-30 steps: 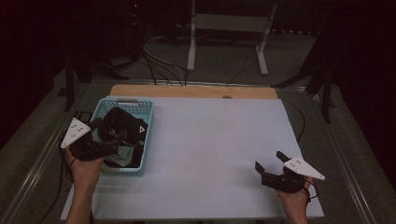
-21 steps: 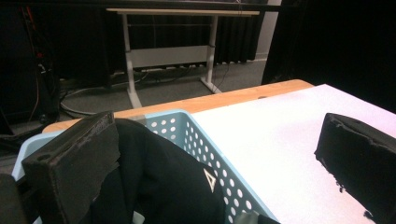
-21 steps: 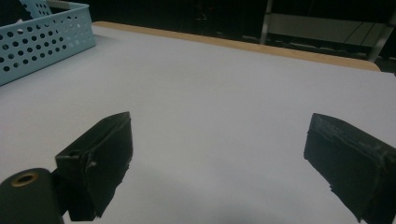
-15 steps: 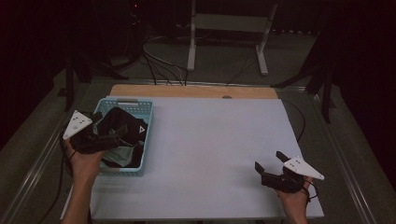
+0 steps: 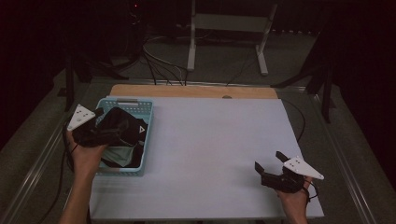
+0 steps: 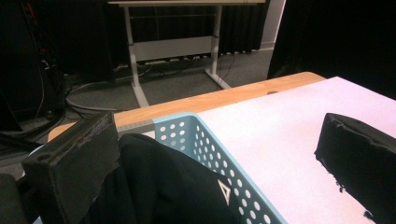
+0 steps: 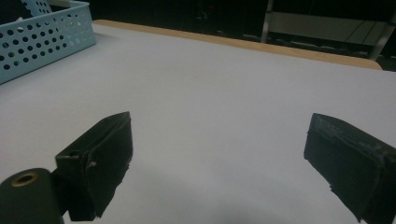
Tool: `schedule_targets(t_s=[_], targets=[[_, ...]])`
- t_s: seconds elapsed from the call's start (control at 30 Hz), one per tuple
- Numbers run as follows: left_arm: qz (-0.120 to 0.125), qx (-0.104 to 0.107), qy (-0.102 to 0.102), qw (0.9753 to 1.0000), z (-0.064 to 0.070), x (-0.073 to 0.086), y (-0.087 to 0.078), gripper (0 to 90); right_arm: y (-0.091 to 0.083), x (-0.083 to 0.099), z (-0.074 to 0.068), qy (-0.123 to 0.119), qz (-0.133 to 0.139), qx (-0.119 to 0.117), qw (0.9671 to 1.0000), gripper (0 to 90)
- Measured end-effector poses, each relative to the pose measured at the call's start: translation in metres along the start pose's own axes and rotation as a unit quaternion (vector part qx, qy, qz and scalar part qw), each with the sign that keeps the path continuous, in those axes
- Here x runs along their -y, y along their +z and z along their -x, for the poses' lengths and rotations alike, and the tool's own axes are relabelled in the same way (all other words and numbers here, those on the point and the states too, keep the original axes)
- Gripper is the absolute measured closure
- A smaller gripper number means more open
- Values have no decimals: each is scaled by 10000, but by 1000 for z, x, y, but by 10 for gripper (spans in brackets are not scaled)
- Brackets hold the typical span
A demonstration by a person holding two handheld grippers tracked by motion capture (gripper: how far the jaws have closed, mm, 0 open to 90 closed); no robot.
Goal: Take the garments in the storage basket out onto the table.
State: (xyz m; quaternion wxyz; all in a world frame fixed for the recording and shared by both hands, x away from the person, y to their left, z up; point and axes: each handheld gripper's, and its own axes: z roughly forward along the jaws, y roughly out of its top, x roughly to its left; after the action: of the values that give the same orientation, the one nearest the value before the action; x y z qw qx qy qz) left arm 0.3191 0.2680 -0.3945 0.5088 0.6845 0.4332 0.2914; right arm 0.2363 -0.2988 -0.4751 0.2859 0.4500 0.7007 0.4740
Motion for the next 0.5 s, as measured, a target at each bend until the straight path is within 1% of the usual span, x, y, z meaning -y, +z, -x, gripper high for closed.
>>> schedule_targets(t_s=[0.2,0.5], targets=[[-71,13,40,10000,-3,-3,4,0,0,0,0,-5,-8,-5,10000,80],[-203,61,20,9998,-8,-3,11,0,1,0,-1,-15,-28,-16,10000,80]])
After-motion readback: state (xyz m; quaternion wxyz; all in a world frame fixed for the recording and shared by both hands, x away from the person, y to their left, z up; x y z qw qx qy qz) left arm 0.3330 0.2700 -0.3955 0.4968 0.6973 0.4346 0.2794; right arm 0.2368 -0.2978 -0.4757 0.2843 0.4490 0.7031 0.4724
